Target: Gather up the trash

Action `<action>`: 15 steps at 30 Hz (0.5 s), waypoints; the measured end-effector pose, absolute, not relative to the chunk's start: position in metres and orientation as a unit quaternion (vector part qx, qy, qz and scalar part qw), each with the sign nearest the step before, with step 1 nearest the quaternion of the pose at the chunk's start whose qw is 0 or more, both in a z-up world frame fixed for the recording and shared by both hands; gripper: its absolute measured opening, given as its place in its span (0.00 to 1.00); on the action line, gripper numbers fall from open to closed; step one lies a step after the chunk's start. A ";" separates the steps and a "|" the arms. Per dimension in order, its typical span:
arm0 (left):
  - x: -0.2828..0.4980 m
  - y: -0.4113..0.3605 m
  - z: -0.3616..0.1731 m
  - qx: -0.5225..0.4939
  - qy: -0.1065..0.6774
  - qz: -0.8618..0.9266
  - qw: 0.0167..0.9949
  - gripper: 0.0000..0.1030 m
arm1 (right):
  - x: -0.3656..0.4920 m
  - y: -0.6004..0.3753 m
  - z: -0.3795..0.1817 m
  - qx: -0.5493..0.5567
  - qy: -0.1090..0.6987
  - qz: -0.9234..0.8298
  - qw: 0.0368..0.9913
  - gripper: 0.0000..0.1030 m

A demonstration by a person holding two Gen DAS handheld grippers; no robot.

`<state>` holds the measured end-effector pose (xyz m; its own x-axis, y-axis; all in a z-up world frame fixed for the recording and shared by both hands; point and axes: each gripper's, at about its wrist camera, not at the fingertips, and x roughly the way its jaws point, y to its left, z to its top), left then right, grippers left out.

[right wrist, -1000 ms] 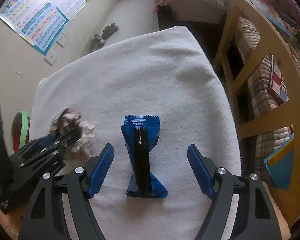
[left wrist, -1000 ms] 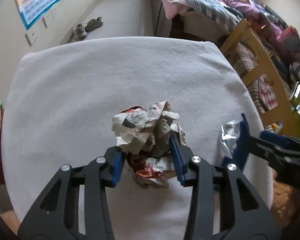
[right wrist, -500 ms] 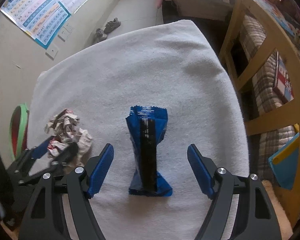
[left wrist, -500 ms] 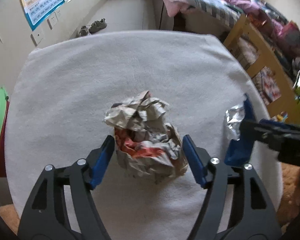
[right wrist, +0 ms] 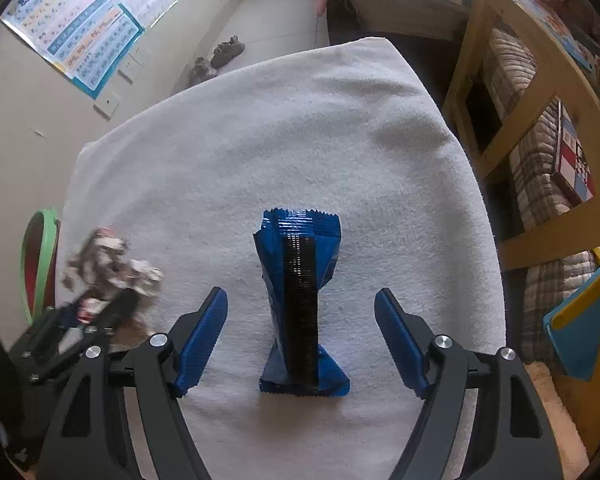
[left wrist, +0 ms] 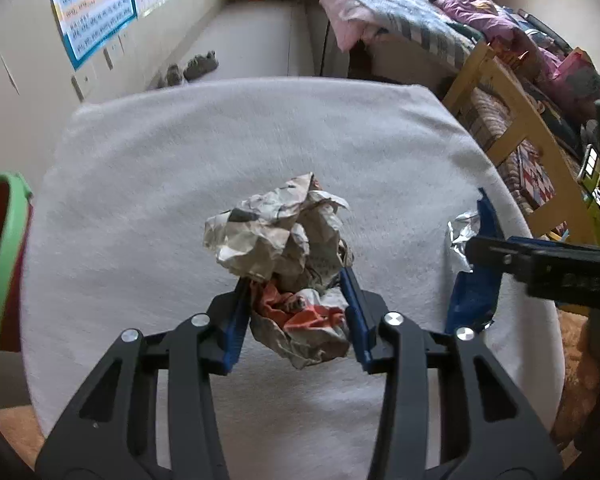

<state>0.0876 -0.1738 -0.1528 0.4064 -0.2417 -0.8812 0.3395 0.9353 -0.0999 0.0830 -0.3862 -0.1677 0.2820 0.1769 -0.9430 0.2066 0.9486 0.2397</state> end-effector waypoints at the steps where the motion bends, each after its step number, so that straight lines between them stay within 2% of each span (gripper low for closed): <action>1: 0.087 -0.171 -0.147 0.051 0.509 -0.173 0.841 0.40 | 0.083 -0.385 -0.169 0.156 0.601 -0.010 0.784 0.70; 3: 0.086 -0.167 -0.139 0.057 0.500 -0.171 0.847 0.40 | 0.082 -0.382 -0.172 0.150 0.604 -0.007 0.782 0.70; 6: 0.082 -0.161 -0.125 0.065 0.483 -0.172 0.856 0.40 | 0.082 -0.379 -0.175 0.141 0.607 -0.005 0.783 0.56; 8: 0.078 -0.157 -0.117 0.075 0.471 -0.175 0.861 0.40 | 0.081 -0.378 -0.175 0.140 0.606 0.001 0.783 0.32; 10: 0.074 -0.153 -0.111 0.090 0.461 -0.175 0.865 0.40 | 0.080 -0.376 -0.171 0.144 0.598 0.008 0.788 0.19; 15: 0.066 -0.133 -0.095 0.090 0.441 -0.159 0.879 0.40 | 0.077 -0.370 -0.151 0.136 0.564 0.019 0.814 0.16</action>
